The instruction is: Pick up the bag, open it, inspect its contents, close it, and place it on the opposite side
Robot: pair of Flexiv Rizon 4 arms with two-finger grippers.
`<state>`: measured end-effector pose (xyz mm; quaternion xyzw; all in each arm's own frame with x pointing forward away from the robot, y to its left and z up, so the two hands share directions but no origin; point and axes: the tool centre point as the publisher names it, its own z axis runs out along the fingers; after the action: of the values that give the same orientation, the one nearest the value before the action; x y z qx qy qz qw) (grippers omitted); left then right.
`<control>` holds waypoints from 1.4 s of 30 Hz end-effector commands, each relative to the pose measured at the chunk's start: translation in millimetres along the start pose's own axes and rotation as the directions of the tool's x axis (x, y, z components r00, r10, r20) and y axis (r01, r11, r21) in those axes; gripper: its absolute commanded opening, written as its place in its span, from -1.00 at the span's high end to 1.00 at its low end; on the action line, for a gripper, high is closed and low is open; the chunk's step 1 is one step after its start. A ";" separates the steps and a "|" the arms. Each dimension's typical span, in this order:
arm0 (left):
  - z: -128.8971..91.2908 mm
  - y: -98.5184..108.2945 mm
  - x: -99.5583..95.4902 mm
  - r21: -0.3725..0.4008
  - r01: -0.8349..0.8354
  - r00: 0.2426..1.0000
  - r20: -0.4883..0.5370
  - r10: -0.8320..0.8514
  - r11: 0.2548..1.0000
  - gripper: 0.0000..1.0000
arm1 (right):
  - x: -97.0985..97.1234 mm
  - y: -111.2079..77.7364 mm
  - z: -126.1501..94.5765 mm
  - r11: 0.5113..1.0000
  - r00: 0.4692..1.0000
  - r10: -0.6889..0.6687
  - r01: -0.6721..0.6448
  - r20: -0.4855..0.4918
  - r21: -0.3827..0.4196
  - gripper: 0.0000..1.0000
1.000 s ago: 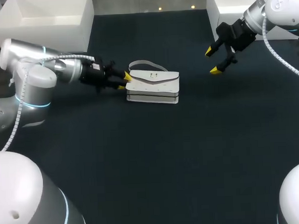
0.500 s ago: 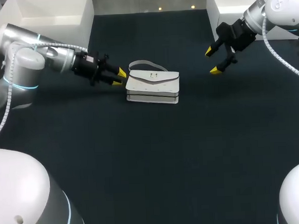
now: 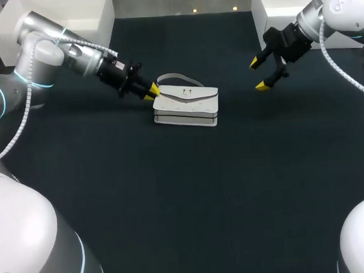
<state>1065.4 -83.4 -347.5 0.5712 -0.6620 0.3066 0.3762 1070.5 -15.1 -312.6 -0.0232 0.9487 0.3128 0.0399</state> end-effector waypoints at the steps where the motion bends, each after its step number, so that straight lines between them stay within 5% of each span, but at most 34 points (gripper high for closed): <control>1: 5.8 -6.7 -1.2 -0.144 0.000 1.000 -0.002 0.000 0.990 0.59 | -0.9 -0.4 -0.2 1.000 1.000 -0.001 0.001 -0.002 -0.002 -1.00; 7: 14.0 -6.0 -0.7 -0.163 0.001 1.000 -0.002 -0.002 0.987 0.65 | -0.9 -0.4 -0.2 1.000 1.000 -0.001 0.001 -0.002 -0.002 -1.00; 10: 16.1 -5.4 0.7 -0.166 0.001 1.000 -0.002 -0.001 0.986 1.00 | -0.9 -0.4 -0.2 1.000 1.000 -0.001 0.001 -0.002 -0.002 -1.00; 42: 35.2 26.4 31.1 0.183 0.065 0.998 0.012 -0.068 0.981 1.00 | -0.9 -0.4 -0.2 1.000 1.000 -0.001 0.001 -0.002 -0.002 -1.00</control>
<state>1040.2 -123.5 -338.5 0.5808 -0.6554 0.2677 0.4018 1070.4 -15.0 -312.6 -0.0232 0.9487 0.3128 0.0399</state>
